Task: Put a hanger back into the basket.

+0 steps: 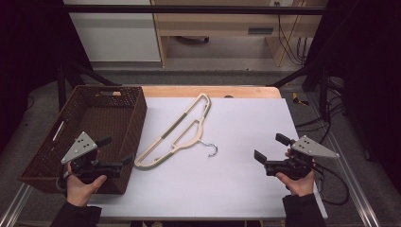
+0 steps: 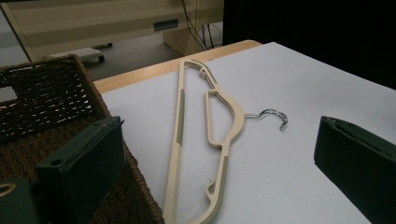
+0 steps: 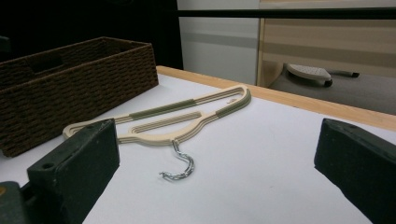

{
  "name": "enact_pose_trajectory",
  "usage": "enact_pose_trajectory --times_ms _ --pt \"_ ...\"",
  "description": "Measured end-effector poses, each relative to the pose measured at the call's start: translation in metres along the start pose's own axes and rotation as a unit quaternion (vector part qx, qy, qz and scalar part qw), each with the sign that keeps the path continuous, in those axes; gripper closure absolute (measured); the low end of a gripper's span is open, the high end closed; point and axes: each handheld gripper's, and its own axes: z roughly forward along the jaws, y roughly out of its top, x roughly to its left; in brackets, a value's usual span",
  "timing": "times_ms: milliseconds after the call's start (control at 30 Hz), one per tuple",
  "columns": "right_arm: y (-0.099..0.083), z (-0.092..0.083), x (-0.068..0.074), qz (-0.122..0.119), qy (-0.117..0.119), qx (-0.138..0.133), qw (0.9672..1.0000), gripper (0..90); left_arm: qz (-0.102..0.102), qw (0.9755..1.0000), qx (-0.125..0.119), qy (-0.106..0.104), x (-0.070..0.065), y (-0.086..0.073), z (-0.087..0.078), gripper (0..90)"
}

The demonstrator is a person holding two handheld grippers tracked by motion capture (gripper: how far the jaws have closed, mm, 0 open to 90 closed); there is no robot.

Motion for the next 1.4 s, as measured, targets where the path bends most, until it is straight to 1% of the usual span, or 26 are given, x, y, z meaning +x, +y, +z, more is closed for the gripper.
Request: enact_pose_trajectory --times_ms 67,133,200,233,333,367,433,533,633,700,733,767,833,867,900,967,1000,1033,1067,1100,1200,1300,1333,1367,1400 --pt "0.001 0.001 0.001 0.001 0.003 0.001 1.0 0.2 0.004 0.9999 0.007 -0.006 -0.003 0.002 0.003 1.9" --pt "0.0 0.002 0.002 -0.003 0.004 0.003 1.0 0.2 0.005 0.9999 0.01 -0.007 -0.005 0.003 0.005 2.0" --pt "0.001 0.002 0.002 -0.002 0.005 0.005 1.0 0.2 0.009 0.9998 0.017 -0.011 -0.007 0.004 0.008 2.0" --pt "0.001 0.003 0.003 -0.005 0.007 0.006 0.9999 0.2 0.012 0.9995 0.025 -0.014 -0.009 0.005 0.01 2.1" --pt "0.001 0.004 0.005 -0.003 0.01 0.007 0.9999 0.2 0.013 0.9992 0.032 -0.02 -0.011 0.006 0.014 2.4" --pt "0.001 0.005 0.005 -0.005 0.01 0.008 0.9999 0.2 0.018 0.9987 0.041 -0.024 -0.014 0.007 0.018 2.4" --pt "0.001 0.008 0.007 -0.008 0.013 0.013 0.9998 0.2 0.024 0.998 0.052 -0.028 -0.017 0.008 0.023 2.5" --pt "0.001 0.01 0.009 -0.012 0.016 0.018 0.9996 0.2 0.028 0.9972 0.06 -0.033 -0.021 0.011 0.029 3.0" --pt "0.002 0.011 0.01 -0.013 0.017 0.02 0.9996 0.2 0.038 0.9962 0.069 -0.037 -0.025 0.015 0.038 3.3" --pt "0.002 0.011 0.011 -0.016 0.017 0.021 0.9995 0.2 0.043 0.9951 0.077 -0.044 -0.028 0.018 0.045 3.7" --pt "0.002 0.012 0.011 -0.016 0.018 0.021 0.9995 0.2 0.046 0.9942 0.085 -0.047 -0.03 0.018 0.051 3.8" --pt "0.002 0.012 0.011 -0.016 0.018 0.021 0.9995 0.2 0.046 0.9942 0.085 -0.047 -0.03 0.018 0.051 3.8" --pt "0.002 0.012 0.011 -0.017 0.018 0.023 0.9994 0.2 0.048 0.9931 0.095 -0.049 -0.031 0.019 0.058 4.1" --pt "0.002 0.012 0.011 -0.017 0.018 0.023 0.9994 0.2 0.048 0.9925 0.1 -0.051 -0.032 0.019 0.062 4.1" --pt "0.002 0.012 0.011 -0.016 0.021 0.023 0.9994 0.3 0.05 0.9907 0.115 -0.053 -0.033 0.018 0.071 4.4" --pt "0.001 0.012 0.011 -0.016 0.02 0.023 0.9994 0.3 0.057 0.9882 0.132 -0.055 -0.034 0.018 0.08 4.6" --pt "0.001 0.013 0.011 -0.016 0.02 0.024 0.9994 0.3 0.057 0.9882 0.132 -0.055 -0.034 0.018 0.08 4.9" --pt "0.001 0.013 0.011 -0.016 0.02 0.023 0.9994 0.3 0.059 0.9872 0.138 -0.055 -0.035 0.017 0.084 5.1" --pt "0.001 0.013 0.011 -0.016 0.022 0.023 0.9994 0.3 0.059 0.9852 0.151 -0.057 -0.036 0.017 0.093 5.3" --pt "0.001 0.013 0.011 -0.017 0.02 0.023 0.9994 0.4 0.059 0.9852 0.151 -0.057 -0.036 0.017 0.093 5.6" --pt "0.001 0.014 0.011 -0.018 0.021 0.024 0.9993 0.4 0.059 0.9819 0.17 -0.058 -0.037 0.015 0.106 6.3" --pt "0.001 0.014 0.011 -0.02 0.021 0.025 0.9993 0.4 0.063 0.9775 0.194 -0.053 -0.037 0.012 0.12 7.3" --pt "0.001 0.014 0.011 -0.02 0.022 0.025 0.9992 0.5 0.063 0.9767 0.198 -0.052 -0.037 0.011 0.123 7.6" --pt "0.001 0.014 0.011 -0.02 0.022 0.025 0.9992 0.5 0.066 0.9747 0.208 -0.046 -0.037 0.008 0.13 7.6" --pt "0.001 0.014 0.011 -0.02 0.022 0.025 0.9992 0.5 0.063 0.9746 0.21 -0.044 -0.037 0.006 0.134 9.7"
